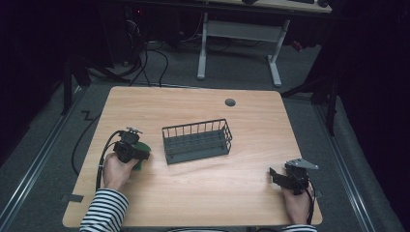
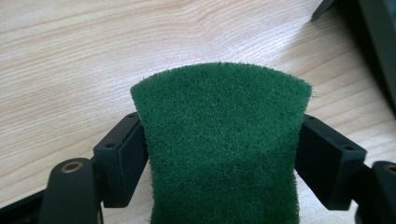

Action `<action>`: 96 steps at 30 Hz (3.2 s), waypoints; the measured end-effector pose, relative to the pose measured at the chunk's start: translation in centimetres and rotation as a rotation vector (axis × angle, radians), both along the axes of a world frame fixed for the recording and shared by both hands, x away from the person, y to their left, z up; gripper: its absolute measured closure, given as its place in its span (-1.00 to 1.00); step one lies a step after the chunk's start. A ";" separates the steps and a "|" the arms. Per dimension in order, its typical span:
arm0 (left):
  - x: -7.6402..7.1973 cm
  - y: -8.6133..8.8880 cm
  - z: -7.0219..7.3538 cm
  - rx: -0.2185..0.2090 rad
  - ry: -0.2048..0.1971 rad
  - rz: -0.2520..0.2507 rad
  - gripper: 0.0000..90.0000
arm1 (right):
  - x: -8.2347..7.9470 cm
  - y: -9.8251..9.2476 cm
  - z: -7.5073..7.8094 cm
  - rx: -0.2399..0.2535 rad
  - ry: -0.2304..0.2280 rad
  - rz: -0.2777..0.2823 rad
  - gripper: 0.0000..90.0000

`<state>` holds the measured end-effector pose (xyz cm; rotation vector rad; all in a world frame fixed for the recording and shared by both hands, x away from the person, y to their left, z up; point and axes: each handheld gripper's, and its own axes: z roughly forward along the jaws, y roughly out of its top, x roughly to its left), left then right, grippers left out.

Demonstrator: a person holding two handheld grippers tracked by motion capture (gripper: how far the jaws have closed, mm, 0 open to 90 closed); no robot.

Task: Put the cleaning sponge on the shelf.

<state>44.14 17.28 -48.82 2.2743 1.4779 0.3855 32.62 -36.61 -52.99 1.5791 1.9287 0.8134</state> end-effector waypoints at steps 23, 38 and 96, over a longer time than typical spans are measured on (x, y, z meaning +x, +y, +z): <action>-1.4 0.7 3.9 -0.089 -0.027 -0.043 -0.44 | 0.0 0.1 0.0 -0.001 0.003 0.002 -0.32; -1.9 0.7 6.5 -0.131 -0.044 -0.084 -0.44 | 0.0 0.1 0.0 -0.001 0.003 0.005 -0.32; 3.0 -11.7 12.4 -0.102 -0.119 -0.302 -0.44 | 0.0 0.1 0.0 0.001 0.004 0.006 -0.33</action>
